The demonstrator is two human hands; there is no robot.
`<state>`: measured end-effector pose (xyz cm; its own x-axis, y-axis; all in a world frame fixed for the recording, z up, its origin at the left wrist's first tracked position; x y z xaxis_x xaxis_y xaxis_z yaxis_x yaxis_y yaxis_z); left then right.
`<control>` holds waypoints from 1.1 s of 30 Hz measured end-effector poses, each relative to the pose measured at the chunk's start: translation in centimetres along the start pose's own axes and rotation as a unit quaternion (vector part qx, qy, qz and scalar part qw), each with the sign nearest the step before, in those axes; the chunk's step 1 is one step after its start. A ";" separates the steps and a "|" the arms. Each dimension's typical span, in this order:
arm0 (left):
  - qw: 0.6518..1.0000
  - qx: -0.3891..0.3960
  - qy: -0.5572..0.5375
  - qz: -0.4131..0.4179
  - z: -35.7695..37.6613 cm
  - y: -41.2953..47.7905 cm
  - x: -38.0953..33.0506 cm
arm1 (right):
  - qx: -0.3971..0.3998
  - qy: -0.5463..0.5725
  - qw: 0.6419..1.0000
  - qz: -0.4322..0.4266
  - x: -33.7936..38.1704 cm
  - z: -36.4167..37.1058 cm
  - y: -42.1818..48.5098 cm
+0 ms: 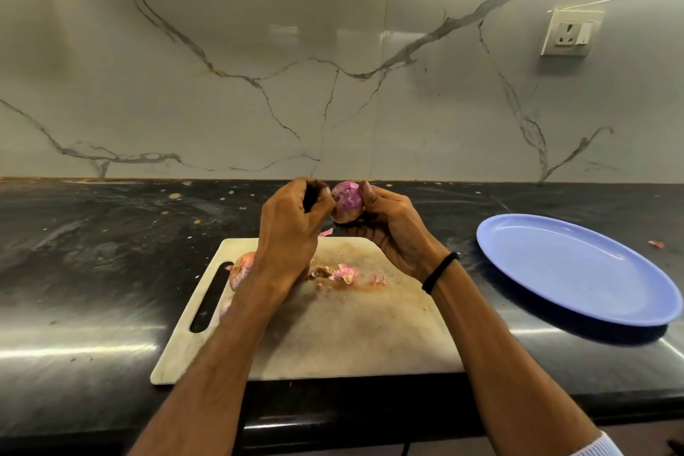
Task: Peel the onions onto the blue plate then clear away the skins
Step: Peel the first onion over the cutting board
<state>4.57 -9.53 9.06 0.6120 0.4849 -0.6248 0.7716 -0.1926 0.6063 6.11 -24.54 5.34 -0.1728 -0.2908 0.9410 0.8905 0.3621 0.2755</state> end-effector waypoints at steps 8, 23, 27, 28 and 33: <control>0.996 -0.015 -0.081 -0.030 -0.4 0.1 0.3 | -0.009 0.001 1.000 0.007 0.0 -0.3 0.0; 0.991 -0.025 -0.084 -0.099 0.0 0.2 2.9 | -0.013 -0.027 0.999 0.039 -0.6 0.1 0.0; 0.992 -0.024 -0.075 -0.094 0.0 0.3 2.6 | -0.016 0.062 0.997 0.042 -0.7 0.0 -0.2; 0.993 -0.020 -0.075 -0.089 0.1 0.3 2.3 | -0.020 0.083 0.996 0.036 -0.6 -0.1 -0.3; 0.993 -0.006 -0.087 -0.077 0.3 0.1 1.5 | -0.040 0.152 0.987 0.012 -0.1 -0.6 -0.5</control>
<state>5.66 -9.09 8.05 0.5076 0.3533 -0.7858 0.8573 -0.1170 0.5013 5.99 -25.24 4.99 -0.0273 -0.5402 0.8411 0.9250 0.3054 0.2261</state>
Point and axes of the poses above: each hand's wrist, its own y-axis towards the middle knuckle, its own z-axis out of the palm, x = y × z, the point moved 9 cm from there along y, towards the middle knuckle, and after that the axes turned 12 degrees about x, right-handed, at the moved point
